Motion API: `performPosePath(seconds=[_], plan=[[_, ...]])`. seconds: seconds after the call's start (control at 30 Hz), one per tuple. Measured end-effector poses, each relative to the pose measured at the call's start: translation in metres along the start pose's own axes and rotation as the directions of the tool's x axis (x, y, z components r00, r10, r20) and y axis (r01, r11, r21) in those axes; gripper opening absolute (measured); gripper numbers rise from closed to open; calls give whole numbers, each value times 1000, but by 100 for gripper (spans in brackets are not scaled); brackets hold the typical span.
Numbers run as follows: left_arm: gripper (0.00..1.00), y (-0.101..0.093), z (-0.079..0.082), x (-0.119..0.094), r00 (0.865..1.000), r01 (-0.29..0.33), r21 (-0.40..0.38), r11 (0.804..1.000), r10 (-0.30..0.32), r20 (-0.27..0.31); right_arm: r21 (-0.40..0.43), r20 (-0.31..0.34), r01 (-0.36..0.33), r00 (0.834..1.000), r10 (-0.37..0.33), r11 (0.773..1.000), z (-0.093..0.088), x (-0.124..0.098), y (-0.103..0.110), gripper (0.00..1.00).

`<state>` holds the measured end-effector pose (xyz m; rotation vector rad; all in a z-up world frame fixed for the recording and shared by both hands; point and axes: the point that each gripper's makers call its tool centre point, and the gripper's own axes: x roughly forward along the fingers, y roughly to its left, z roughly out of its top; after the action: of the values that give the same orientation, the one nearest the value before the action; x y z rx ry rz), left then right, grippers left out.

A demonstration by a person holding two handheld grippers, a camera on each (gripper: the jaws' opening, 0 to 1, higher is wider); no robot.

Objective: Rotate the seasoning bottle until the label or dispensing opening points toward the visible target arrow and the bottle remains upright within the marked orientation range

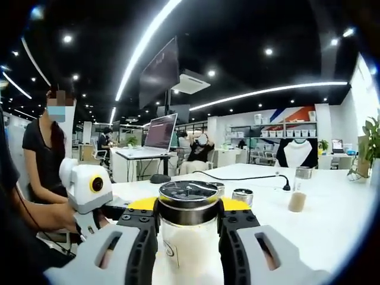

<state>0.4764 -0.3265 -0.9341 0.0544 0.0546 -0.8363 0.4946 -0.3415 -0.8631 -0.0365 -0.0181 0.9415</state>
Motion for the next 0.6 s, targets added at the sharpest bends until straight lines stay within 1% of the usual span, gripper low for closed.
performPosePath(seconds=[0.07, 0.13, 0.2, 0.23, 0.4, 0.5, 0.6], plan=[[85, 2, 1, -2, 1000, 0, -2, 1000, 0, 4, 3, 3, 6, 1000, -6, 1000, 1, 1, -8, 35], [91, 4, 4, -4, 1000, -2, -23, 1000, 3, 17, 16, 7, 12, 1000, -12, 1000, 1, 2, -16, 35], [98, 7, 5, -5, 1000, -8, -28, 1000, 9, 21, 18, 7, 16, 1000, -17, 1000, 2, 3, -22, 35], [99, 9, 5, -5, 1000, -16, -25, 1000, 17, 21, 19, 6, 22, 1000, -22, 1000, 1, 4, -27, 35], [100, 12, 2, -7, 1000, -23, -18, 1000, 23, -1, 32, 10, 38, 999, -38, 999, 1, 8, -46, 35], [100, 14, -1, -7, 1000, -25, -18, 1000, 25, -19, 37, 19, 51, 998, -52, 998, 0, 11, -60, 35], [100, 15, -2, -7, 999, -29, -19, 999, 29, -24, 39, 18, 70, 997, -70, 997, 0, 15, -74, 35]])
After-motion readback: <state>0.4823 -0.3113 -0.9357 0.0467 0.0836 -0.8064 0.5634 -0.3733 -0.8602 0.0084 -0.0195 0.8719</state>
